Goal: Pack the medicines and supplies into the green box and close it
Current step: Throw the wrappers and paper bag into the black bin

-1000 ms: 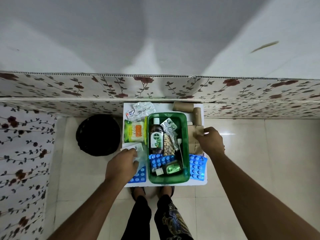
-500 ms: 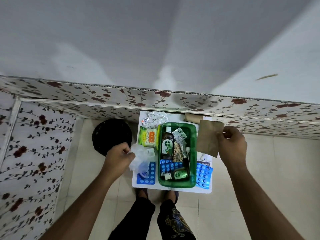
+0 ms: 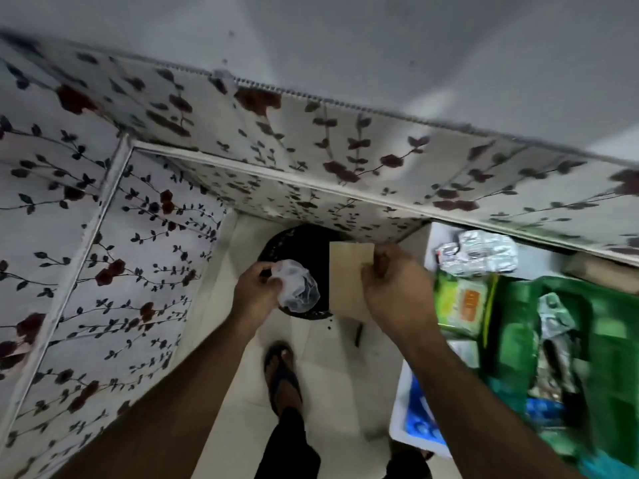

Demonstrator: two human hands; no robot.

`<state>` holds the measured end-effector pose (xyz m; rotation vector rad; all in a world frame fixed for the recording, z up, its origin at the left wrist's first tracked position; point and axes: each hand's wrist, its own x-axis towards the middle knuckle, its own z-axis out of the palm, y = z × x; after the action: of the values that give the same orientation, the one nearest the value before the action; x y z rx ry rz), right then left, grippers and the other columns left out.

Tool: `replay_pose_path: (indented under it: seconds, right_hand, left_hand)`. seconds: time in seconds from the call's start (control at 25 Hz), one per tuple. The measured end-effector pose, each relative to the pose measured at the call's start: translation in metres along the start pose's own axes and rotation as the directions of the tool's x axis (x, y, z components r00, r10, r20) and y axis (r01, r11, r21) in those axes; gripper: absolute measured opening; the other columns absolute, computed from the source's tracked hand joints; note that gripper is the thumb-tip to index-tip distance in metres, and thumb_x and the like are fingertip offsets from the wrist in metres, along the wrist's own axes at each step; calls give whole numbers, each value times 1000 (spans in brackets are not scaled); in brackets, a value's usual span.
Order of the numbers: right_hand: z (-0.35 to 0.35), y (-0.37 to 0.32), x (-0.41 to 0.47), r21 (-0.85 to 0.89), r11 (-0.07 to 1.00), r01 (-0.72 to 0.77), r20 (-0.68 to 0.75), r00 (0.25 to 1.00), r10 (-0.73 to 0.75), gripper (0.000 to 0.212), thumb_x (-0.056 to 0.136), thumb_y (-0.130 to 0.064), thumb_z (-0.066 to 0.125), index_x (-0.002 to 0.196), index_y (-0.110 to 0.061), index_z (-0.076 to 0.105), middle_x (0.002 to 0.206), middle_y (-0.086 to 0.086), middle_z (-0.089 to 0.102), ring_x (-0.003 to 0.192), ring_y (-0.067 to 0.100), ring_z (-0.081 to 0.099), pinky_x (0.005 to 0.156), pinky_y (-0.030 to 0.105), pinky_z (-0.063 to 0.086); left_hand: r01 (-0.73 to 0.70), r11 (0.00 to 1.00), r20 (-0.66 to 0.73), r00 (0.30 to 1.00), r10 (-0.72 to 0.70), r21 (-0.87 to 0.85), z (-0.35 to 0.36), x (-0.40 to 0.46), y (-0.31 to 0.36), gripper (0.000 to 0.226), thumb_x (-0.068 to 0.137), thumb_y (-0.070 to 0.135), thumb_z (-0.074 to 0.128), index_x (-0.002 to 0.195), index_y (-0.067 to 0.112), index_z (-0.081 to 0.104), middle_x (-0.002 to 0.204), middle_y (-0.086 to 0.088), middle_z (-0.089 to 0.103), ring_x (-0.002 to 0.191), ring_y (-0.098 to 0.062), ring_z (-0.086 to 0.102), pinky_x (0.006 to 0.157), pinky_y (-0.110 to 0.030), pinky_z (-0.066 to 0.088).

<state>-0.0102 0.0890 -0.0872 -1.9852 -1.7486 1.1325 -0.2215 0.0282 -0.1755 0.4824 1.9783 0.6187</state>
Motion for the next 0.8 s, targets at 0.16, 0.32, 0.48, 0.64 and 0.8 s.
replay_pose_path:
  seconds: [0.16, 0.32, 0.48, 0.64, 0.8]
  right_hand:
    - [110, 18, 43, -148, 979, -143, 141, 976, 164, 13, 89, -15, 49, 95, -10, 59, 84, 10, 66, 80, 35, 65, 62, 34, 50]
    - [184, 50, 79, -131, 960, -249, 169, 948, 269, 7, 88, -9, 50, 81, -8, 52, 73, 9, 58, 70, 32, 59, 54, 30, 43]
    - [209, 69, 88, -99, 953, -287, 160, 941, 300, 16, 91, -23, 55, 83, -10, 59, 79, 7, 63, 76, 29, 60, 68, 36, 54]
    - [199, 70, 69, -77, 940, -333, 151, 928, 341, 24, 86, -16, 56, 110, -17, 63, 111, 8, 68, 101, 29, 64, 85, 37, 55]
    - [143, 45, 43, -32, 947, -321, 127, 938, 322, 23, 88, -19, 55, 108, -21, 65, 94, 1, 68, 91, 26, 68, 78, 35, 57]
  left_hand:
    - [-20, 987, 97, 995, 5, 159, 4, 86, -47, 39, 75, 29, 57, 111, 15, 63, 107, -15, 69, 93, -34, 66, 80, -48, 58]
    - [104, 991, 174, 978, -118, 88, 21, 146, -72, 47, 81, 28, 61, 127, 18, 55, 117, -12, 64, 102, -29, 64, 87, -45, 57]
    - [193, 981, 254, 949, -188, 5, 23, 161, -90, 59, 84, 31, 67, 137, 21, 46, 126, -7, 57, 110, -26, 59, 82, -35, 52]
    - [145, 980, 166, 972, -167, 140, -2, 149, -104, 54, 62, 42, 66, 112, 24, 60, 117, -12, 67, 105, -31, 66, 93, -47, 54]
    - [99, 992, 171, 979, -112, 79, -15, 92, -66, 22, 80, 23, 67, 100, 15, 65, 91, -9, 70, 80, -24, 68, 79, -37, 54]
